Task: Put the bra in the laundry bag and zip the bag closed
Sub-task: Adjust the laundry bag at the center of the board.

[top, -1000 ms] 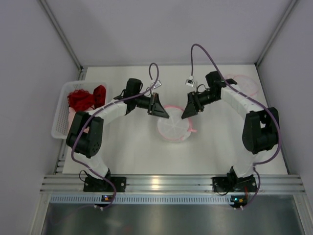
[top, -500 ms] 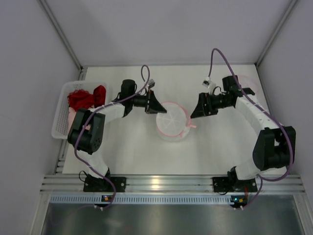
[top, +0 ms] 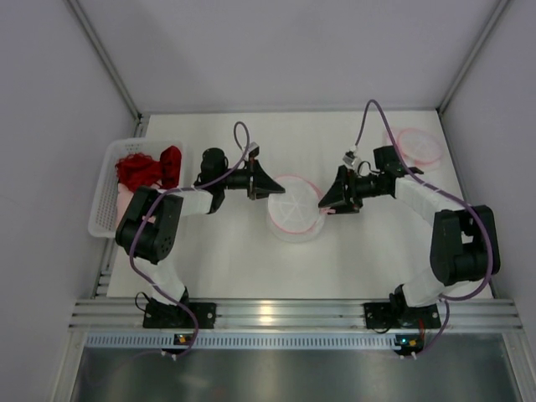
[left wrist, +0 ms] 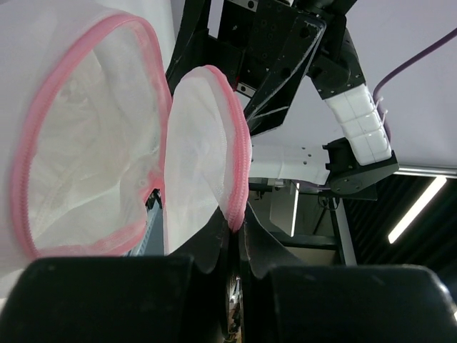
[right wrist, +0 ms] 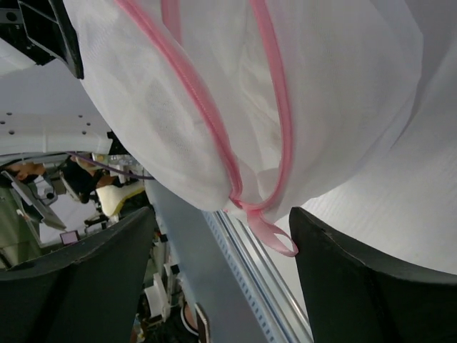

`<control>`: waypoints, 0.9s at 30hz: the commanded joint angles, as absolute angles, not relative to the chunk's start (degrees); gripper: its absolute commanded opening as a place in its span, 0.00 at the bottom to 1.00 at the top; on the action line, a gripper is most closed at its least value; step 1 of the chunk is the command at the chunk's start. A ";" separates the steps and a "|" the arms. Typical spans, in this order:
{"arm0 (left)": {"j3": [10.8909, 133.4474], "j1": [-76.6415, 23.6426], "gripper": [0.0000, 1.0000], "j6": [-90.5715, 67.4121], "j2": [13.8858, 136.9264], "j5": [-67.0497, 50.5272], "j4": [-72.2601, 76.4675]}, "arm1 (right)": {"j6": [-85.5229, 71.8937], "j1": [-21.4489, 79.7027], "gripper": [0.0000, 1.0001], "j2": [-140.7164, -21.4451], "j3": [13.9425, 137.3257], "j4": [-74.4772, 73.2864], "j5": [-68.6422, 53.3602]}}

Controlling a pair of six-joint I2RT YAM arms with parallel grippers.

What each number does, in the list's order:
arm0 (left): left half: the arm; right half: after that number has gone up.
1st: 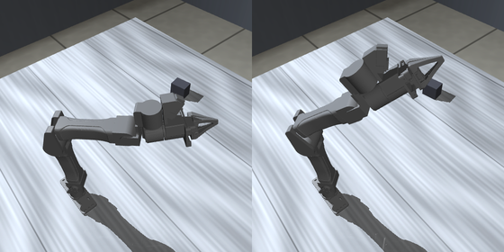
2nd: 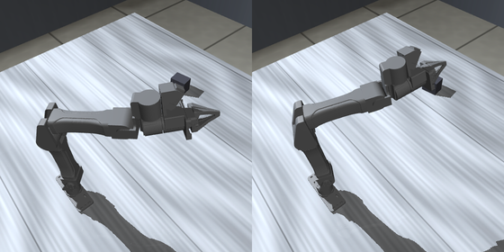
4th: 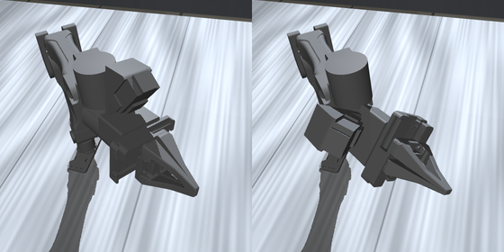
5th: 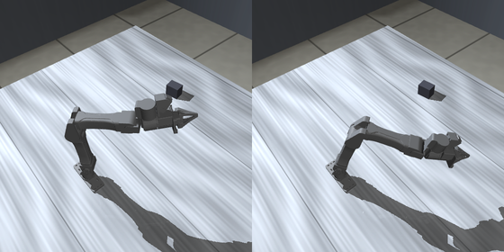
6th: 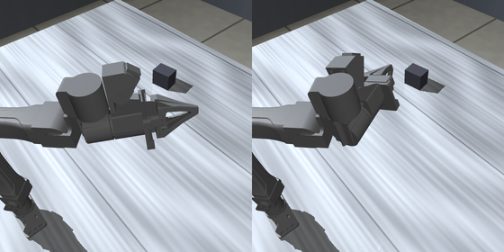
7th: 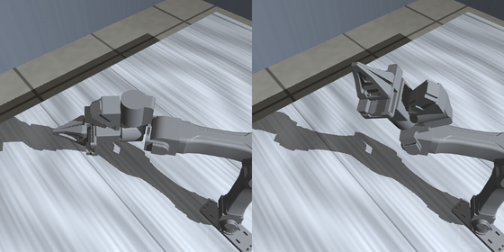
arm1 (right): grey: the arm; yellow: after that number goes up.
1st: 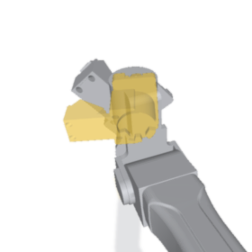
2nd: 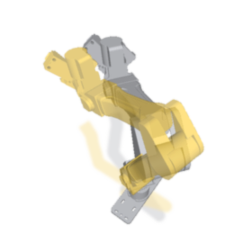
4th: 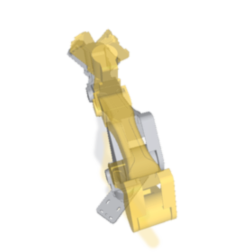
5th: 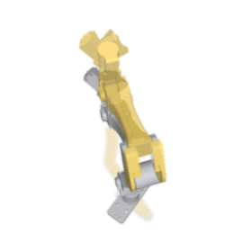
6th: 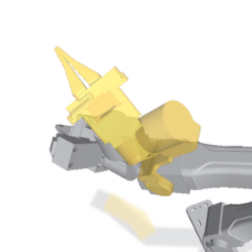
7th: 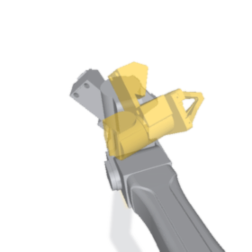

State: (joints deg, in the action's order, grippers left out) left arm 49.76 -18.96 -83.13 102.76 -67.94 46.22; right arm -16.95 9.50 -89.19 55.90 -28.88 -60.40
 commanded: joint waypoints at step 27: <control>68.27 -14.50 0.26 -40.07 104.42 -58.29 5.58 | -23.90 15.38 0.00 -93.78 54.93 -15.91 -66.35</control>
State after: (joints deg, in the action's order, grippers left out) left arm 61.06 -17.80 -64.64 108.03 -66.17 27.62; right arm -23.35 14.85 -92.66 55.48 -16.03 -64.49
